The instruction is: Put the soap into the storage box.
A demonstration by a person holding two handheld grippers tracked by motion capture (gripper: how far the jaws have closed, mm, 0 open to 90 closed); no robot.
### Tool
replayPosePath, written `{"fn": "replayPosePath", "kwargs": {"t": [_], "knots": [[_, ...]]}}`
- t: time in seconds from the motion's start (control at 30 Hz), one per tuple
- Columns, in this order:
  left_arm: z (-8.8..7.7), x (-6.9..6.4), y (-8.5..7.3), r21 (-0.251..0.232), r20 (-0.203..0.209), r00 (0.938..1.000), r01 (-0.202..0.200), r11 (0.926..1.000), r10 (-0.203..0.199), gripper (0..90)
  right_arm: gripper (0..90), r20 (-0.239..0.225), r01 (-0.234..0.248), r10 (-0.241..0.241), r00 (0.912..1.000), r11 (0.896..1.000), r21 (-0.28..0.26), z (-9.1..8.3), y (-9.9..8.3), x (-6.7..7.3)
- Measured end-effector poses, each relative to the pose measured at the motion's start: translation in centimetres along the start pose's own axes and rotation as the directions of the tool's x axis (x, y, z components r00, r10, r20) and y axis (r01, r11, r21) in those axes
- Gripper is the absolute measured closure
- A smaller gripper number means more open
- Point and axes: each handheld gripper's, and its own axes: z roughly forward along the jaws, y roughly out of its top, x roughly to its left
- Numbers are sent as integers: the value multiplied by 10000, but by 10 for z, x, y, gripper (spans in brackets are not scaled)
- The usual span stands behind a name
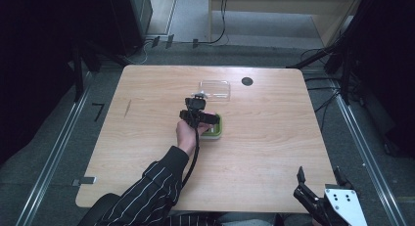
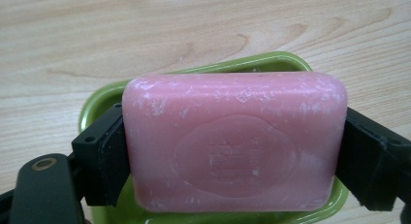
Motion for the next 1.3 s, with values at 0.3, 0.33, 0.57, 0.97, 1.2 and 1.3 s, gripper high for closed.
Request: {"fn": "replayPosePath", "kwargs": {"t": [0.3,0.33,0.57,0.97,1.2,1.3], "knots": [[5,-7,-1,-148,-299,9995,106,9998,-111,133,127,-32,6,-6,10000,10000,-31,0,0,0],[6,-8,-2,-70,-320,9995,55,10000,-57,133,127,-34,-4,4,10000,10000,-35,0,0,0],[11,-14,-3,-16,-458,9988,175,9998,-175,133,127,-43,-10,10,10000,10000,-43,0,0,0],[17,-16,-6,-218,-584,9972,451,9987,-463,134,127,-76,-8,8,10000,10000,-67,0,0,1],[18,-17,-8,-232,-513,9972,537,9983,-548,134,127,-92,-12,11,10000,10000,-72,1,1,1],[18,-17,-9,-250,-504,9966,643,9976,-655,134,127,-75,-20,19,10000,10000,-80,1,1,1]]}}
